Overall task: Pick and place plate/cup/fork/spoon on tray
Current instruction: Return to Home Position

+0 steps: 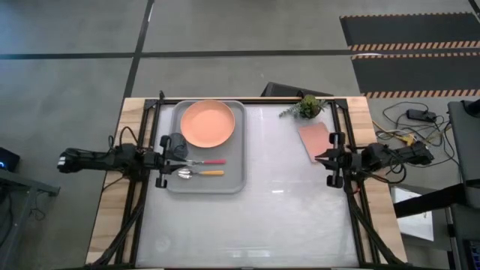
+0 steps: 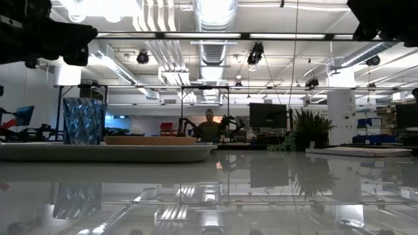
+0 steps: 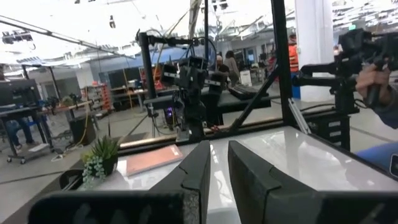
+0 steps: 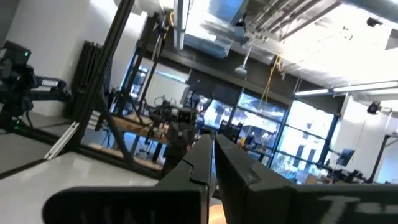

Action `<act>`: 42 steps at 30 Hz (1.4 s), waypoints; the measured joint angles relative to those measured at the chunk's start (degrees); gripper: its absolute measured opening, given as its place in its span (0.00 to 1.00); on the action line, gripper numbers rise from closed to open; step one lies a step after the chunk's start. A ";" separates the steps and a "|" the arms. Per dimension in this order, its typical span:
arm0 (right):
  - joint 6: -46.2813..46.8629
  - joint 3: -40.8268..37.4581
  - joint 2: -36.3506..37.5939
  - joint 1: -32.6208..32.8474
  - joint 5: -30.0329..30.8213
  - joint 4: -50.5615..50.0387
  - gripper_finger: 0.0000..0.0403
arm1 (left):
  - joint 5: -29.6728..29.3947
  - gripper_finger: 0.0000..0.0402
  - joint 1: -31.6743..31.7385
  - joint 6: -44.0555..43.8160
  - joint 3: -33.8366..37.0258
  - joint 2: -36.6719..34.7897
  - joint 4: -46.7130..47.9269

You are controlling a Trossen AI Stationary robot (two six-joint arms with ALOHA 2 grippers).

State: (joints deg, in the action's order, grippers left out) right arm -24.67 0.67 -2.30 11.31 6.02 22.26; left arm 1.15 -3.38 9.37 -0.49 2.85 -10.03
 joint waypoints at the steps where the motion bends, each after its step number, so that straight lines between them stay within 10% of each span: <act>1: -0.35 0.00 1.25 0.00 -0.02 -0.64 0.02 | -0.01 0.10 0.00 0.00 0.00 0.35 -0.03; 42: 11.63 0.83 -0.88 0.15 1.51 -10.05 0.02 | 0.11 0.10 0.00 0.05 0.11 14.64 -0.01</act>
State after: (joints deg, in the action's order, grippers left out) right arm -13.04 1.50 -3.18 11.46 7.53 12.21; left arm 1.26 -3.38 9.42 -0.38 17.49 -10.03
